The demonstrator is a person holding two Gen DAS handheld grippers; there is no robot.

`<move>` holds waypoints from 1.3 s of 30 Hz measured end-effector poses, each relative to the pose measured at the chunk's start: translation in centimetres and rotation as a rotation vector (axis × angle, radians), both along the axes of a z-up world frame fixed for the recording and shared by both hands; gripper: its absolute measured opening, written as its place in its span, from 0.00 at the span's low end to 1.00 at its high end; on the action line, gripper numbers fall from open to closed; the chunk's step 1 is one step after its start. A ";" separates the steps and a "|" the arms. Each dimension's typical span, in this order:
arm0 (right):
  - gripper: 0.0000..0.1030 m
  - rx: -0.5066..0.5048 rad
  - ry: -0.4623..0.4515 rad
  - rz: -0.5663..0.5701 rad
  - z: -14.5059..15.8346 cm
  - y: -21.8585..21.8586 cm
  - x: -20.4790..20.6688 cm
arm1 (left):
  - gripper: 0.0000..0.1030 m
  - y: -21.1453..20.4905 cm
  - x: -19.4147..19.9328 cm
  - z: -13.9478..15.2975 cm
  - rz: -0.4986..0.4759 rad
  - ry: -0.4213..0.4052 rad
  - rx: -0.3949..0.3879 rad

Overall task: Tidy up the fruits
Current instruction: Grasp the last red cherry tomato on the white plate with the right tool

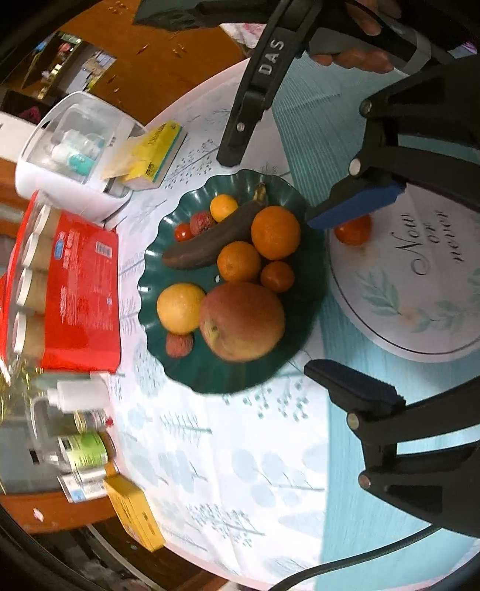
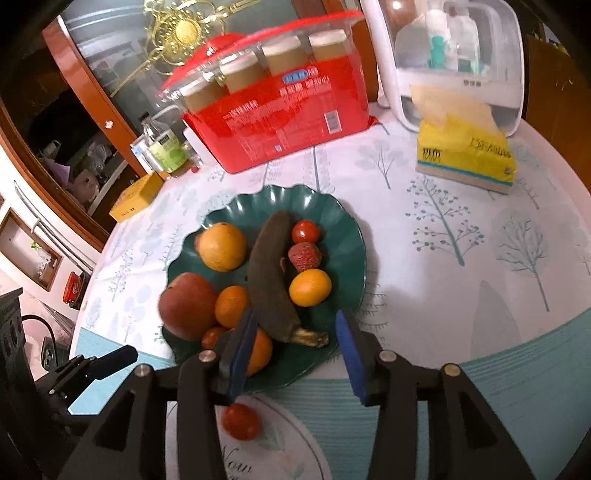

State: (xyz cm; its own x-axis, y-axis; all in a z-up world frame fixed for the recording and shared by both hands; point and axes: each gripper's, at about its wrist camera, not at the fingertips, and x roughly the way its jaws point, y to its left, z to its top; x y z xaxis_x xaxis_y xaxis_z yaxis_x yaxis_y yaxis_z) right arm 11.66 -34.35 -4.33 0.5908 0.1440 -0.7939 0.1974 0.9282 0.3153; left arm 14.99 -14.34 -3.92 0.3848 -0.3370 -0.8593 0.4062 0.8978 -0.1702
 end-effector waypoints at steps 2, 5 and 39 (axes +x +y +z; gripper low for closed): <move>0.44 -0.005 -0.020 0.003 0.8 0.3 -0.8 | 0.75 0.9 -0.4 0.7 0.022 0.007 -0.007; 0.44 -0.014 -0.050 0.008 2.0 0.9 -1.8 | 0.78 2.3 -1.3 1.7 0.059 0.003 -0.003; 0.52 -0.139 -0.052 0.019 -3.4 10.9 -8.0 | 0.81 13.1 -4.8 1.8 0.123 0.075 0.073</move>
State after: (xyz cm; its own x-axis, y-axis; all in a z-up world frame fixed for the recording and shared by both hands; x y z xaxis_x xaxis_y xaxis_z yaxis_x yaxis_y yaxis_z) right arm 3.64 -23.48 -7.70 0.6301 0.0463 -0.7751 0.1664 0.9670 0.1930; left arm 10.20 -1.25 -2.16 0.3535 -0.2267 -0.9075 0.2809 0.9511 -0.1282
